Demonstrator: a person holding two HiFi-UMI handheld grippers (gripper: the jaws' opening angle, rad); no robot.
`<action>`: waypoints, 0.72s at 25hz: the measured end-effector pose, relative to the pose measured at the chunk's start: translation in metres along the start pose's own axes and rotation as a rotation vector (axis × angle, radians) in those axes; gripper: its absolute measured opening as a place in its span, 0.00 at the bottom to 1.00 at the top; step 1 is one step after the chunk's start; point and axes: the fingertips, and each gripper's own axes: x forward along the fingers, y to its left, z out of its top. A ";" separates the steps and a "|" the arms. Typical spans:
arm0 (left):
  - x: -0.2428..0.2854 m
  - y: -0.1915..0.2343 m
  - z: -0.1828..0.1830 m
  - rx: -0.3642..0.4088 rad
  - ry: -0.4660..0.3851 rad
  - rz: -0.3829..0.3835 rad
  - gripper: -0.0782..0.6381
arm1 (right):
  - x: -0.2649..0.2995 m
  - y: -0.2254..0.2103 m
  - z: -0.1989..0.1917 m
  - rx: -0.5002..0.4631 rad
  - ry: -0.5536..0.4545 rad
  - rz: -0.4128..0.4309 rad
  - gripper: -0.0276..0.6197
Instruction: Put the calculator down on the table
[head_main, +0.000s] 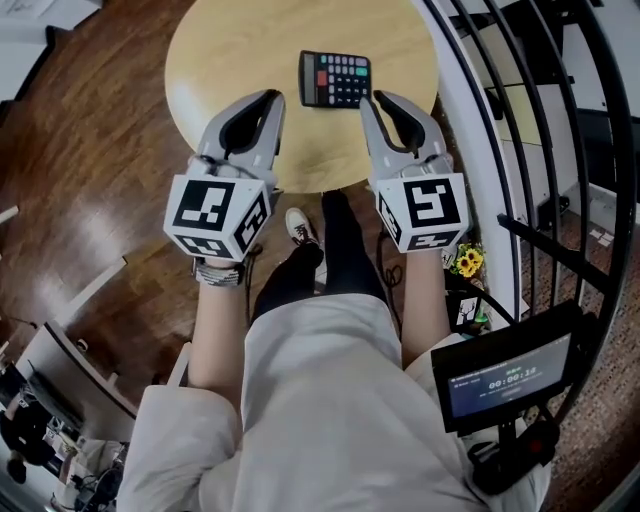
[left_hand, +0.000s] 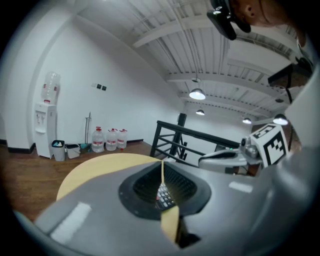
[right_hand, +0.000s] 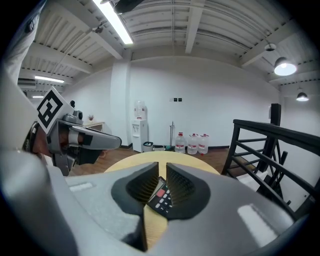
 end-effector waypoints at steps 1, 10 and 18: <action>-0.003 -0.003 -0.001 0.001 -0.009 0.002 0.13 | -0.004 0.001 0.000 -0.001 -0.007 -0.005 0.11; -0.033 -0.028 0.006 0.010 -0.046 0.007 0.12 | -0.044 0.012 0.017 -0.020 -0.048 -0.003 0.05; -0.062 -0.045 0.028 0.143 -0.092 0.013 0.12 | -0.070 0.030 0.048 -0.079 -0.119 0.000 0.05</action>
